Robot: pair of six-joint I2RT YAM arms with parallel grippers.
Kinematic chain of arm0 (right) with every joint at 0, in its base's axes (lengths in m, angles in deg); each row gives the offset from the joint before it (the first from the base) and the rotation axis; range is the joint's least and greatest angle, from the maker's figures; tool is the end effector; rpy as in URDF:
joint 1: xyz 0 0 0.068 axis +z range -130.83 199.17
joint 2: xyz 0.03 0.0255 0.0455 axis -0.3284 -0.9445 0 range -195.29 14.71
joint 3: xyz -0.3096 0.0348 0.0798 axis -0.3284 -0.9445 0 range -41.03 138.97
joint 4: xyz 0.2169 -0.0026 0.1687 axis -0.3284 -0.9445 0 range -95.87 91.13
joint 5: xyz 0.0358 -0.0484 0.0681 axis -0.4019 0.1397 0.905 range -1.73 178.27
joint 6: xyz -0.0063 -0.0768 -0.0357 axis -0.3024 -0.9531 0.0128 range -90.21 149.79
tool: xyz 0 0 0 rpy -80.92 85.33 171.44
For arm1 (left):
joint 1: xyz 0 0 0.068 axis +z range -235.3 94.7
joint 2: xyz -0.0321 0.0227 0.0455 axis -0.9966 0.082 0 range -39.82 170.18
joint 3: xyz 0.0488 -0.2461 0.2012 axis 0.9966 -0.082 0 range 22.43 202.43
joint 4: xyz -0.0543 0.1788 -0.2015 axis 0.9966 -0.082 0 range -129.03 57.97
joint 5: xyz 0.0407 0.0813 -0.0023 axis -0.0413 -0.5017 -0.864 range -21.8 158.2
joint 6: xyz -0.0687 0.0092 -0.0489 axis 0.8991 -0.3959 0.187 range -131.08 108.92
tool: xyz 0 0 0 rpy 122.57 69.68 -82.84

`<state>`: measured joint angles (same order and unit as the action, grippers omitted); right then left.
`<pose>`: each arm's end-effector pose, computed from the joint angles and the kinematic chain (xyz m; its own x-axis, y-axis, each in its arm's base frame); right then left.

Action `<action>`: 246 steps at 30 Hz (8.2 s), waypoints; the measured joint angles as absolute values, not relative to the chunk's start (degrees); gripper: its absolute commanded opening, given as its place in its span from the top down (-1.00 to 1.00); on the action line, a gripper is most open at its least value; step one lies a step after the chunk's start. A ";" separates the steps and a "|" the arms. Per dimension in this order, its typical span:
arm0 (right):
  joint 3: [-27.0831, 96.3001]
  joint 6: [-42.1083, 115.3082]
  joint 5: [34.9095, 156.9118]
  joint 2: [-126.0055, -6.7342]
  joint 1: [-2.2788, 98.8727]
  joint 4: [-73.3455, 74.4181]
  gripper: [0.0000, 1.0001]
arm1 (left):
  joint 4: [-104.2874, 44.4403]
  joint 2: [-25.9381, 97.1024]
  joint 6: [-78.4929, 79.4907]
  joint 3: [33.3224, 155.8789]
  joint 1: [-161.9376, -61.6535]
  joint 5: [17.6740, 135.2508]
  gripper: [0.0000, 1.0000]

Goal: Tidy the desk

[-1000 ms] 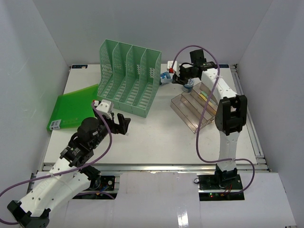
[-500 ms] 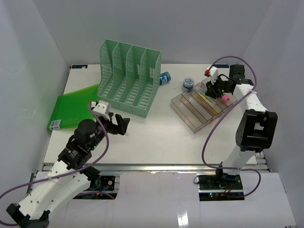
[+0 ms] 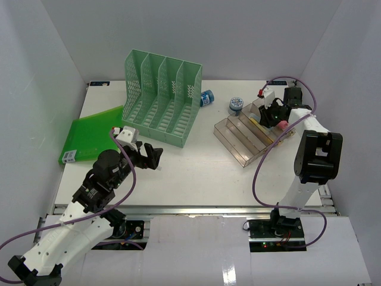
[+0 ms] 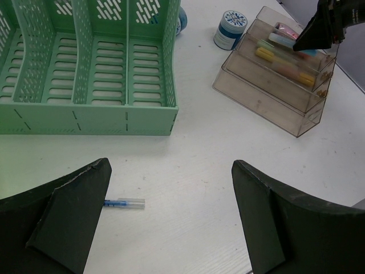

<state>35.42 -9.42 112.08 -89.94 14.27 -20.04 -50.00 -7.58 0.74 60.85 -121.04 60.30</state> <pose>0.4497 -0.0084 0.2398 -0.4699 -0.5400 -0.6982 -0.6203 0.7648 -0.1741 0.1280 -0.0795 0.3384 -0.2586 -0.0639 -0.9639 0.4254 0.8883 -0.1730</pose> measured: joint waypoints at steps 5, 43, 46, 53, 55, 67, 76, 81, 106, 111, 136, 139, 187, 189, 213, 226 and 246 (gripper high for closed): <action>35.79 -8.00 111.18 -91.12 14.26 -19.51 -0.16 | -50.00 -7.47 0.90 60.85 -121.04 60.30 -0.96; 17.98 -7.14 150.62 -59.03 20.03 -27.42 -0.45 | -76.80 47.50 47.79 74.41 -100.76 60.27 -0.42; 17.44 -7.53 151.51 -58.06 18.42 -27.44 -0.45 | -77.43 49.99 48.65 76.71 -100.76 60.26 -0.40; 17.19 -8.11 152.66 -57.73 16.93 -27.49 -0.45 | -78.00 53.68 49.43 78.71 -100.39 60.21 -0.10; 17.19 -8.15 152.94 -57.73 16.82 -27.49 -0.45 | -78.15 55.13 49.39 78.76 -100.21 60.37 0.12; 17.15 -8.36 154.68 -57.22 14.80 -27.51 -0.46 | -76.76 53.86 48.75 77.85 -99.94 61.94 1.00; 17.12 -9.68 156.41 -57.10 11.49 -28.94 -0.46 | -66.16 38.66 42.49 75.39 -115.09 73.33 1.00; 17.12 -9.72 156.61 -56.53 7.94 -29.00 -0.46 | -50.43 41.34 41.47 79.41 -126.95 84.26 1.00; 13.01 -3.98 164.43 -52.47 -10.02 -24.84 -0.47 | -35.61 98.48 66.05 134.35 -131.64 81.13 0.71; 12.52 -3.58 164.89 -52.47 -10.06 -24.32 -0.47 | -41.45 101.01 68.82 140.74 -131.51 77.83 0.33; 12.64 -13.88 164.94 -51.46 2.06 -33.47 -0.64 | -41.91 70.01 42.07 111.08 -131.49 68.28 -0.48; 13.47 -16.60 161.86 -51.63 12.66 -35.08 -0.81 | -39.81 51.58 33.35 97.47 -130.59 65.29 -0.69; 67.05 -0.96 123.45 -111.96 80.40 -21.36 -0.81 | -93.80 -24.53 37.58 78.54 -128.58 28.11 -0.57; 62.94 -1.91 127.29 -107.71 76.61 -23.83 -0.81 | -97.51 -19.84 41.15 79.55 -131.01 26.14 -0.55; 20.93 -4.71 140.60 -63.13 49.16 -20.58 -0.96 | -102.31 6.15 47.78 97.63 -170.40 0.57 -0.96; 13.40 -2.86 147.70 -54.98 35.89 -15.79 -0.96 | -57.27 14.81 -2.53 94.55 -155.74 9.40 -0.96; 7.79 3.26 154.01 -47.68 24.75 -8.83 -0.91 | -80.13 13.60 11.17 79.60 -82.48 61.34 -0.38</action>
